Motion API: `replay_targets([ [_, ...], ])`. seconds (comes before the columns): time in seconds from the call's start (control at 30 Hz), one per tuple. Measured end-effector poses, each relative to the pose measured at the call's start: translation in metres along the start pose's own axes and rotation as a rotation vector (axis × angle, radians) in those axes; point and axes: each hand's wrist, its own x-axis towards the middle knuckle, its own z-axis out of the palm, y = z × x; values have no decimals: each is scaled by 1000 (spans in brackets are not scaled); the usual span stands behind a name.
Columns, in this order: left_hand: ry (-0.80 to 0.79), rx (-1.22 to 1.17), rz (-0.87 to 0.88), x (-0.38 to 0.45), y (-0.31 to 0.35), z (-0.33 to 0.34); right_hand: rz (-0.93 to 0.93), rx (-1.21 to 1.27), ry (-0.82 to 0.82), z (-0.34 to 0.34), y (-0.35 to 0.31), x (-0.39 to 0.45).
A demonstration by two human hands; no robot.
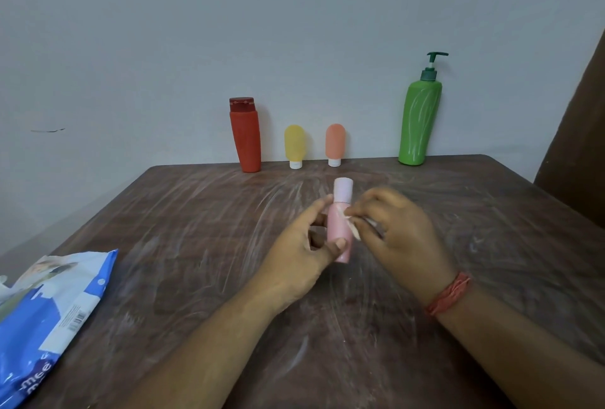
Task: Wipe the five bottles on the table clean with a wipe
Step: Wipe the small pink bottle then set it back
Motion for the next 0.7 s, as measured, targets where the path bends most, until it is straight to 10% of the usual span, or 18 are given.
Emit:
replay_targets([
  [0.27, 127, -253, -16, 4, -3, 1, -9, 120, -164, 2, -7, -4],
  [0.5, 9, -220, -11, -1, 1, 15, 153, 185, 111, -7, 3, 2],
  [0.7, 235, -358, -27, 2, 2, 9, 115, 319, -105, 10, -8, -5],
])
